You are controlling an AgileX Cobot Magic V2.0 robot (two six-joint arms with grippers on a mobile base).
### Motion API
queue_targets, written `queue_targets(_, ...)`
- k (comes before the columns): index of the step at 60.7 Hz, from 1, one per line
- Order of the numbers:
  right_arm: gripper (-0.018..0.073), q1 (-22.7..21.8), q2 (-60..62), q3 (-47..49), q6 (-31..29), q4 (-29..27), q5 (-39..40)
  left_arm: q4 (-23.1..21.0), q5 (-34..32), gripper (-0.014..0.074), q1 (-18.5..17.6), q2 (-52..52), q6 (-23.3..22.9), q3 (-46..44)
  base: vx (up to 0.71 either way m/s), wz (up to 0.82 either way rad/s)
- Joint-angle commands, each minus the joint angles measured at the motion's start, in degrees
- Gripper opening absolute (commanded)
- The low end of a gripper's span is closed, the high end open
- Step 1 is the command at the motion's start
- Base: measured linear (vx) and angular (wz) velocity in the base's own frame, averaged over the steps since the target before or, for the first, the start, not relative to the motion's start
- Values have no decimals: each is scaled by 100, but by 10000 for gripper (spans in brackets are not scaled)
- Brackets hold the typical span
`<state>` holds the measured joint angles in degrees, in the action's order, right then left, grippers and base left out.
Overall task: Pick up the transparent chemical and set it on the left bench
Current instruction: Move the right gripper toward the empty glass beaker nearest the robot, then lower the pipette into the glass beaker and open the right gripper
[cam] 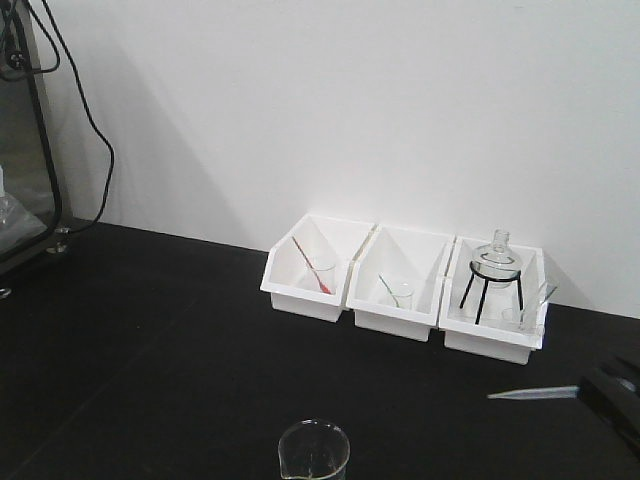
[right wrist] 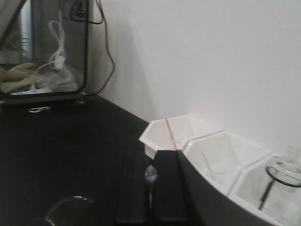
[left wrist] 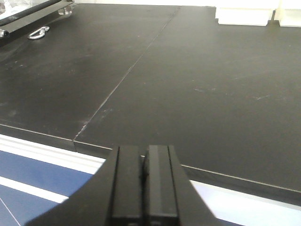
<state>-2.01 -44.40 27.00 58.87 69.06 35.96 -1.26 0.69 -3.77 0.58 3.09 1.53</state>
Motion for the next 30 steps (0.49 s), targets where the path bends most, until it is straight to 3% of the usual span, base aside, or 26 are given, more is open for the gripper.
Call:
queue_targets(1,-1,-26,-601,587,152,-126,735,-4,-449,-4,-10,110,-45,93,0,0)
queue_targets(9,-1,448,-1613,1278,285,-126,708,-4,-449,-4,-10,110,-45,93,0,0)
queue_targets(21,-1,2231,-2848,2284,96,-160,-1088,-4,-449,-4,-10,110,-45,93,0,0)
queue_targets(30,-1,2936,-3655,2779,-10,-123,-1648,-4,-449,-4,-10,110,-45,93,0,0)
